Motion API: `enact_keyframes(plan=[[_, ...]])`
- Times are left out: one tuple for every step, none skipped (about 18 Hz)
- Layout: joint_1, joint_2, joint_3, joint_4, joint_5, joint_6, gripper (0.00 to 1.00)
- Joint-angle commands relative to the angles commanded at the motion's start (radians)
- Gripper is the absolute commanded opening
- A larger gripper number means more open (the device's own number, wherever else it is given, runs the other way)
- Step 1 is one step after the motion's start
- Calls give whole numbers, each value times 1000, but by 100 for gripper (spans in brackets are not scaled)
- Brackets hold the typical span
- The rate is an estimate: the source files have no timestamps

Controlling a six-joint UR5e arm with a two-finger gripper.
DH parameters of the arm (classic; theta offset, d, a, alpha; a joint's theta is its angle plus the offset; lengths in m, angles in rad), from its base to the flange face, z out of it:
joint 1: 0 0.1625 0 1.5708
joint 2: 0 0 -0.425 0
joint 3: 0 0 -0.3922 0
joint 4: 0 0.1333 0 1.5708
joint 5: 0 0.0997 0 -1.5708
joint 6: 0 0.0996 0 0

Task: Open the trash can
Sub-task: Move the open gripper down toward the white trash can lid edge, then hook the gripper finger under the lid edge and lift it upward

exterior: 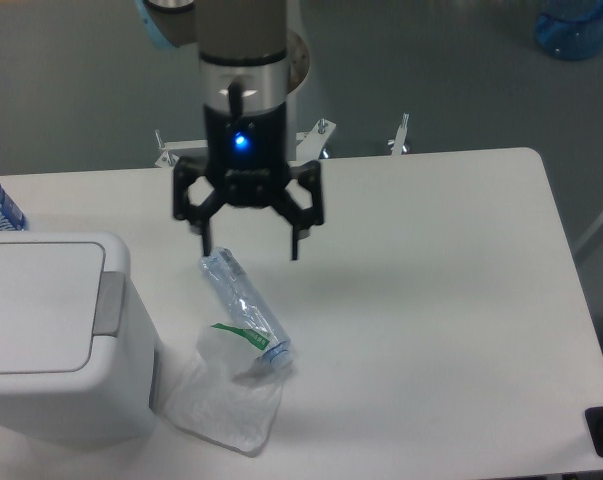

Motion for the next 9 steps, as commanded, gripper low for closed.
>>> enact_keyframes(plan=[[-5,-3,0,8,0,-14,100],[-9,-8,0,11,0,-16,100],[-18,-11,-2,11,0,-16,100],[-29,-20,-3,11,0,-17,100],[-38,-25,-5,11,0,-19,100],[-44,-31,-5,11,0,-19,100],[-48,-32,-5,11,1,-20,100],[-49,-32,-5,11,1,-20,100],[-54,-34,-5,11,1,-23,100]])
